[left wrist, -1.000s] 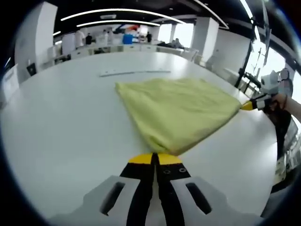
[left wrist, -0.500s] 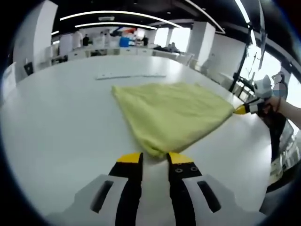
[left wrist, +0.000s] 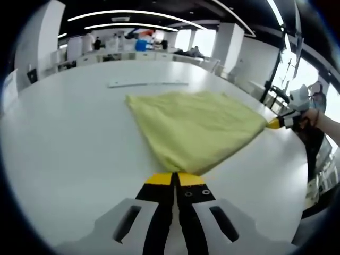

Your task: Fold the garment on the visible template until the final outline fits inside the template.

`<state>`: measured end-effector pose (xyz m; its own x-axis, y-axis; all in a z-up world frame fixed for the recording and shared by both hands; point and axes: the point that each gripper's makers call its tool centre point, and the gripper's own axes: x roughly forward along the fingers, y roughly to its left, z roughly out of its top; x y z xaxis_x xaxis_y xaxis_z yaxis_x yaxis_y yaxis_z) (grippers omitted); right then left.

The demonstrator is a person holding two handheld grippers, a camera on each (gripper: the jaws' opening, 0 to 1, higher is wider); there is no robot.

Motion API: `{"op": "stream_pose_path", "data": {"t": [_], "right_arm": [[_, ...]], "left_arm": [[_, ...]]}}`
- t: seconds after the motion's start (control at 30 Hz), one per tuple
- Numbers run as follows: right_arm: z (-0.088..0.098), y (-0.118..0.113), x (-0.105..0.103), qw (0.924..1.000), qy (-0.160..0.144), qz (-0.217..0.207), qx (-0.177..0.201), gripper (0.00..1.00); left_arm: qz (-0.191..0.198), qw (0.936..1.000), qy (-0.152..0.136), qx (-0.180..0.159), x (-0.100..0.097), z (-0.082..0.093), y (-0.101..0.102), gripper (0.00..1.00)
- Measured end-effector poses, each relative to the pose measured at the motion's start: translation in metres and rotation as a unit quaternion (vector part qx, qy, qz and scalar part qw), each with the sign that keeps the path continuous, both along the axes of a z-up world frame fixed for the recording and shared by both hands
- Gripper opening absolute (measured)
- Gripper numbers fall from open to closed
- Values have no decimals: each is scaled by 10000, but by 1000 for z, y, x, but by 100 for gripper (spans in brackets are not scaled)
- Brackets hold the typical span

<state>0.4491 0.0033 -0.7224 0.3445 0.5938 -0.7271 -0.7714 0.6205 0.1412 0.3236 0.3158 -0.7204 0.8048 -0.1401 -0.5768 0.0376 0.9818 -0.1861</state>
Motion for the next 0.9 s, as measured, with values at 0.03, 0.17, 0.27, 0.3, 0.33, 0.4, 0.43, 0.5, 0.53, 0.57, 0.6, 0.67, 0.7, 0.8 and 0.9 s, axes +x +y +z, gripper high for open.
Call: {"op": "stream_pose_path", "data": {"t": [0.03, 0.17, 0.27, 0.3, 0.33, 0.4, 0.43, 0.5, 0.53, 0.57, 0.6, 0.67, 0.7, 0.8, 0.9], "right_arm": [[0, 0, 0, 10000, 3, 9, 0, 0], [0, 0, -1, 10000, -18, 67, -16, 0], [1, 0, -1, 10000, -24, 52, -14, 0], [0, -1, 0, 10000, -22, 41, -28, 0], [0, -1, 0, 10000, -16, 39, -22, 0], [0, -3, 1, 10000, -23, 18, -36, 0], [0, -3, 1, 10000, -12, 25, -31, 0], [0, -3, 1, 10000, -14, 28, -35, 0], [0, -3, 1, 10000, -20, 27, -44, 0], [0, -3, 1, 10000, -8, 32, -44, 0], [0, -3, 1, 10000, -13, 29, -41, 0], [0, -3, 0, 10000, -14, 40, -53, 0], [0, -3, 0, 10000, -15, 39, -54, 0], [1, -4, 1, 10000, -25, 33, -57, 0], [2, -5, 1, 10000, -38, 15, -50, 0]], "left_arm": [[-7, 10000, -6, -11, 0, 0, 0, 0], [-23, 10000, -13, 1, 0, 1, 1, 0], [-27, 10000, 5, 45, -1, 1, 1, 0], [-25, 10000, 4, 50, -1, 1, 1, 0], [-21, 10000, 3, 43, -1, 1, 1, 0], [9, 10000, -25, 47, -2, 3, 3, 0], [20, 10000, -24, 42, -3, 4, 5, 0], [29, 10000, -30, 53, -5, 4, 7, 0], [36, 10000, -25, 76, -5, 4, 8, 0], [39, 10000, -24, 85, -6, 4, 10, 0], [33, 10000, -35, 80, -7, 5, 10, 0], [8, 9999, -35, 110, -7, 5, 10, 0], [13, 9999, -27, 155, -8, 5, 11, 0], [-18, 9999, -23, 148, -8, 5, 10, 0], [-26, 9999, -51, 145, -8, 6, 10, 0]]}}
